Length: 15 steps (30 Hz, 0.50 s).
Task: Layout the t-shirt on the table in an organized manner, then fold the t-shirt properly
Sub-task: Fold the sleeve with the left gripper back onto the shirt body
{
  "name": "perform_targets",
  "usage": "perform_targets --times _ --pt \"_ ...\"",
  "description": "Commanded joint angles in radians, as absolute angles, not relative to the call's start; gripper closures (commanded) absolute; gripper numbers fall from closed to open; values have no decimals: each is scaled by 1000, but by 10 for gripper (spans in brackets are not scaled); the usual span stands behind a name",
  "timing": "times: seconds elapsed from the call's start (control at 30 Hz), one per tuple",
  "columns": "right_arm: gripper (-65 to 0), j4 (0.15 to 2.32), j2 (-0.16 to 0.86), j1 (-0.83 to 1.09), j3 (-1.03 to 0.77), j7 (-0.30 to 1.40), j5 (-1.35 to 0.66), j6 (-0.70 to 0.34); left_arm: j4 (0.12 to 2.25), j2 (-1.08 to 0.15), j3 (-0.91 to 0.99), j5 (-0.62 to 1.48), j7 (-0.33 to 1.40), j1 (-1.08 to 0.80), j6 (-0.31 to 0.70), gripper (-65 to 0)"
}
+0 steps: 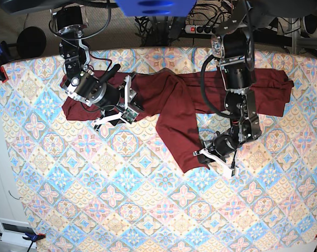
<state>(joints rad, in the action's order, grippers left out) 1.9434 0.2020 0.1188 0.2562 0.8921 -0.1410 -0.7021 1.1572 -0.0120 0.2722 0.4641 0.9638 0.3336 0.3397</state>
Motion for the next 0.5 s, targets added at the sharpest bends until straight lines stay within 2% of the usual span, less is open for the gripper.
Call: perform_targets --times 0.0,0.27,0.47 --pt "-200 1965 205 105 254 871 -156 -698 1216 -22 272 493 966 332 346 0" --pt "-200 1965 205 105 254 871 -156 -698 1567 -85 274 593 1043 140 340 0" --pt "-200 1965 205 105 255 871 -156 -698 1807 -104 387 634 1044 -33 340 0"
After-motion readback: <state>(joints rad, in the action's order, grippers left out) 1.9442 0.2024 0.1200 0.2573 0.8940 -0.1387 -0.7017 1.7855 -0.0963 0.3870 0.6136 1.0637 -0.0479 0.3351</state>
